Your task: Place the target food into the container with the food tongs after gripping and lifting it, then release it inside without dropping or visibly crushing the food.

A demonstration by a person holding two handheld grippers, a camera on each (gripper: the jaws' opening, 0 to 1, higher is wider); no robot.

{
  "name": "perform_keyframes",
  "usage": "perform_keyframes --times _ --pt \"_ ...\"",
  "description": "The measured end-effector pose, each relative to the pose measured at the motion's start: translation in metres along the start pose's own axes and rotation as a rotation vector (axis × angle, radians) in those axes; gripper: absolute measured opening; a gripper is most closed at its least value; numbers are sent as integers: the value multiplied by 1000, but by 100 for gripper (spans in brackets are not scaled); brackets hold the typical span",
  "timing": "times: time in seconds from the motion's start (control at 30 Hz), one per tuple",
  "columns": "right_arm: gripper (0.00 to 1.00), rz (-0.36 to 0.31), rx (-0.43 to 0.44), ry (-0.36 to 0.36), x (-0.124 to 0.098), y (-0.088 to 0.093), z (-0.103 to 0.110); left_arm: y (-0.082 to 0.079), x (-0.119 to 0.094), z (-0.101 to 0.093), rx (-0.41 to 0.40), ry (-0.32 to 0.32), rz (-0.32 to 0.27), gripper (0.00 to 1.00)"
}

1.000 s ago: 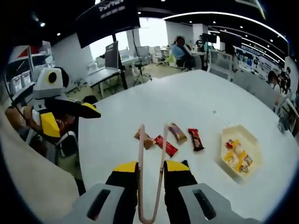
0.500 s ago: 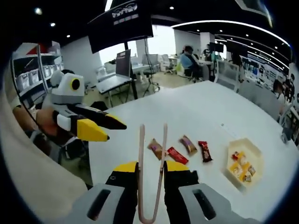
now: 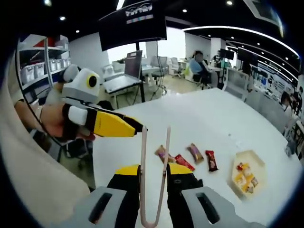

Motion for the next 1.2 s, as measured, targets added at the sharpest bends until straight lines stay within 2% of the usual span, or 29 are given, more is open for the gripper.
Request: perform_keyframes --times 0.17,0.33,0.53,0.63,0.87,1.0,1.13,1.2 --pt "20 -7 -10 2 1 -4 2 3 5 -1 -12 2 11 29" --pt "20 -10 -18 0 1 -6 2 4 7 0 -7 -14 18 21" --pt "20 -13 -29 0 2 -9 3 5 8 1 -9 -17 19 18" --pt "20 -10 -38 1 3 -9 4 6 9 0 -23 -18 27 14" --pt "21 -16 -39 6 2 -10 3 4 10 -2 -41 -5 22 12" --pt "21 -18 -40 10 1 -10 2 2 10 -4 -90 12 16 10" --pt "21 -31 -40 17 1 -14 2 -3 11 -11 -185 49 -17 7" --pt "21 -34 -37 19 1 -15 1 -4 11 -11 -189 48 -20 6"
Point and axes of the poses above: the point that each gripper's makers call its tool centre point, and the gripper's own axes: x roughly forward along the fingers, z roughly to its left, y roughly out of its underside, the point moved 1 cm from there along -x, roughly backward along the fingers, and after that the axes turned 1 degree about -y, right-handed, at the moved point
